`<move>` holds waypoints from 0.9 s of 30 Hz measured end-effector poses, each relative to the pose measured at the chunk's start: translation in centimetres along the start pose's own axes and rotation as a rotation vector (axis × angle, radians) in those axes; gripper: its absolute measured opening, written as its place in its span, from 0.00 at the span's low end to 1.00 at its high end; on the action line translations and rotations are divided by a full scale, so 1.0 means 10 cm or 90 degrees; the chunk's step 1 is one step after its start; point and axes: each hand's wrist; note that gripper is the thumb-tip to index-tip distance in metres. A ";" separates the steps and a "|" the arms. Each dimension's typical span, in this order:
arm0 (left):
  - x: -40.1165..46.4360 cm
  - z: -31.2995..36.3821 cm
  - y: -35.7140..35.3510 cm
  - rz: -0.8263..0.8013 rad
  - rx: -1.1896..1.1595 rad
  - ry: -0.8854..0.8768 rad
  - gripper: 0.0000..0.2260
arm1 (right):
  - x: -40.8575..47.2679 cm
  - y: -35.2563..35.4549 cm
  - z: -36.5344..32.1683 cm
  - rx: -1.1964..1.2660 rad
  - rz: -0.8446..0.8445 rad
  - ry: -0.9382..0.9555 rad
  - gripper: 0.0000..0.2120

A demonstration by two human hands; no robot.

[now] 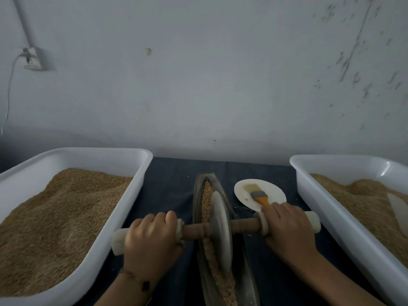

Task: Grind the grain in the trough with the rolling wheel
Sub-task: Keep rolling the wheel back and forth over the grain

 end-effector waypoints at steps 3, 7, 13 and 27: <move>0.17 -0.02 -0.09 -0.069 -0.007 0.013 0.14 | 0.22 -0.09 0.07 -0.010 -0.134 -0.052 0.13; 0.38 -0.04 -0.24 -0.103 -0.005 0.033 0.16 | 0.48 -0.21 0.19 0.002 -0.326 -0.140 0.07; 0.52 -0.07 -0.43 -0.160 0.059 0.090 0.11 | 0.72 -0.28 0.21 0.048 -0.363 -0.179 0.05; -0.09 0.02 0.32 -0.102 -0.026 -0.039 0.18 | -0.11 0.38 -0.07 0.034 -0.149 -0.038 0.22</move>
Point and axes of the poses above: each hand's wrist, its own x-axis towards the middle knuckle, its own y-axis out of the back of the hand, z = x × y, and after that the axes turned 6 degrees about x, right-handed
